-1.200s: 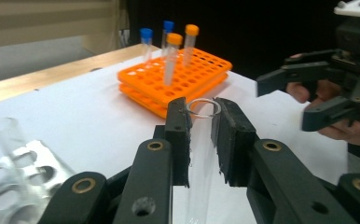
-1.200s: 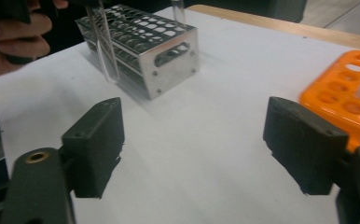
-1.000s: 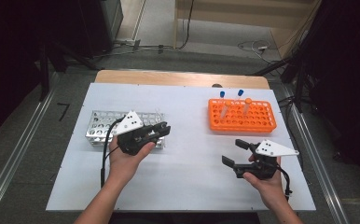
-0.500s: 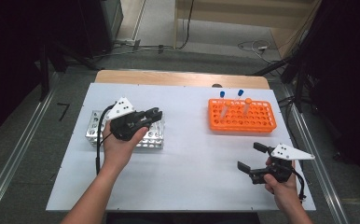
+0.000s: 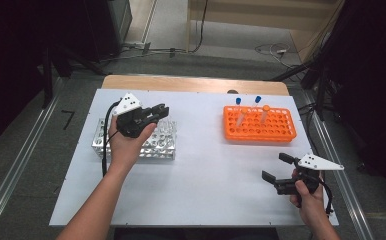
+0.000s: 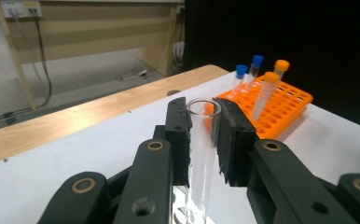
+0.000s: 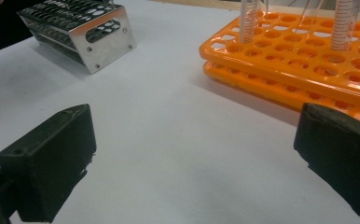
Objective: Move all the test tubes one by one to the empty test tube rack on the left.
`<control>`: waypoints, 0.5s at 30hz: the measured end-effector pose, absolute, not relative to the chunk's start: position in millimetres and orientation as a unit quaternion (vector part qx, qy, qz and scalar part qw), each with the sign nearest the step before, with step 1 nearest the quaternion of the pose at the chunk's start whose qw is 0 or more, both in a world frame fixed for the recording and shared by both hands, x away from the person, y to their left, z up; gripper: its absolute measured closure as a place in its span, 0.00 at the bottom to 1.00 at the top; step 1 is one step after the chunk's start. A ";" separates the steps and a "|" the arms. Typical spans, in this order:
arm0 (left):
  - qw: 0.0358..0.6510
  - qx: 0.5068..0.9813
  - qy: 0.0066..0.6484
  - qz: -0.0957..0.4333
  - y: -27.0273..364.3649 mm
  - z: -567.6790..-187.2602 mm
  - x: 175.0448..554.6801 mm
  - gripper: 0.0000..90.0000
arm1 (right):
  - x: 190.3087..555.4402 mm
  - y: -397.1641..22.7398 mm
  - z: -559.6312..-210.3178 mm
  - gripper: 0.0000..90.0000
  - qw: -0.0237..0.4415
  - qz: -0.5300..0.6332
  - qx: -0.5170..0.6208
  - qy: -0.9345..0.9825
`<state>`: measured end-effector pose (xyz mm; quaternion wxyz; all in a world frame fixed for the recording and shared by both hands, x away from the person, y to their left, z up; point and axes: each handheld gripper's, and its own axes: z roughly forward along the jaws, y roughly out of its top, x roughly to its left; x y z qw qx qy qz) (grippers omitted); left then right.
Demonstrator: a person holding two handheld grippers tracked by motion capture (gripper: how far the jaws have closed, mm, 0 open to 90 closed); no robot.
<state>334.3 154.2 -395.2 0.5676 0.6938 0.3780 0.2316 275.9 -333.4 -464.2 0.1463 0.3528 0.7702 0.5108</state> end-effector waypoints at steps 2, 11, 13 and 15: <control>0.565 0.691 0.383 0.237 155.6 -396.6 338.2 0.85 | 275.9 -333.6 -464.7 0.00 0.147 0.510 0.353 0.771; 0.556 0.674 0.411 0.261 156.9 -405.6 352.5 0.85 | 276.7 -333.9 -466.4 0.00 0.145 0.510 0.352 0.771; 0.551 0.674 0.414 0.265 155.4 -407.7 354.8 0.85 | 276.8 -333.8 -466.8 0.00 0.146 0.509 0.353 0.772; 0.547 0.676 0.415 0.266 153.7 -409.7 356.5 0.85 | 276.8 -333.6 -466.8 0.00 0.146 0.509 0.351 0.772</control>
